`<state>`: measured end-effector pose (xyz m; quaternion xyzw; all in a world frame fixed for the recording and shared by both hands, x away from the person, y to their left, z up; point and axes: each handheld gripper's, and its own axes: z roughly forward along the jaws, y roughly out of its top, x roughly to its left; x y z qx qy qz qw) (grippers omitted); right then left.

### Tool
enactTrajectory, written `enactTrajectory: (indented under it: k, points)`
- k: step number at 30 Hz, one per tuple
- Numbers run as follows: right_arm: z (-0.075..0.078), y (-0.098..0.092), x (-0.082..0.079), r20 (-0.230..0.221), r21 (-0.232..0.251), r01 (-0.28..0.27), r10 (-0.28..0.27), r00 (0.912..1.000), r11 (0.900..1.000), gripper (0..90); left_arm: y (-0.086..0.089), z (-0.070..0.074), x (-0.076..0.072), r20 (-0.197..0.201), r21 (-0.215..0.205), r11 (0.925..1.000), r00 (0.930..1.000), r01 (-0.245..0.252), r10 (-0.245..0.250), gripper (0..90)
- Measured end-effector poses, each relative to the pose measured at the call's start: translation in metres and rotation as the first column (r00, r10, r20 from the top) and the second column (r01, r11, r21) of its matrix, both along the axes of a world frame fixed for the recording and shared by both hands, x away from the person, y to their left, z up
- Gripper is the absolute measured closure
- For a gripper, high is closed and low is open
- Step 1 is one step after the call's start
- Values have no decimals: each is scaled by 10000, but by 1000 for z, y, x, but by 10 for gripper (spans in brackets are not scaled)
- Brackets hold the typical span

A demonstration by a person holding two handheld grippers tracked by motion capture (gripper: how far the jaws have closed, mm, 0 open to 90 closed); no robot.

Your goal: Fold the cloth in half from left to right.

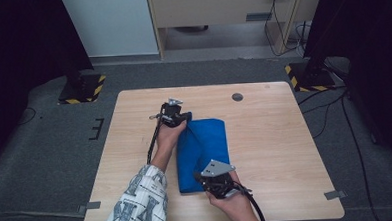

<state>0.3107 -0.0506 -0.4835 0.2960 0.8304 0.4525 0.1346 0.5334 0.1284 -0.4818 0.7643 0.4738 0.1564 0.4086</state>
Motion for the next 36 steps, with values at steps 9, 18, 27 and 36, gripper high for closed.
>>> enactTrajectory:
  k: [9,18,27,36]
  points:
    - [-1,-19,-1,-105,-272,123,-126,9999,9996,888,-23,5,4,-51,-270,9992,9995,305,-306,831]
    - [-3,-32,-3,-248,-247,297,-303,9992,9993,888,-37,-3,5,-219,-468,9977,9985,497,-507,832]
    - [-4,-38,-4,-331,-398,215,-228,9992,9990,887,-50,-5,4,-131,-315,9969,9973,720,-724,830]
    - [-11,-48,-8,-389,-727,190,-219,9990,9972,887,-62,-5,8,-175,-328,9966,9970,751,-757,826]
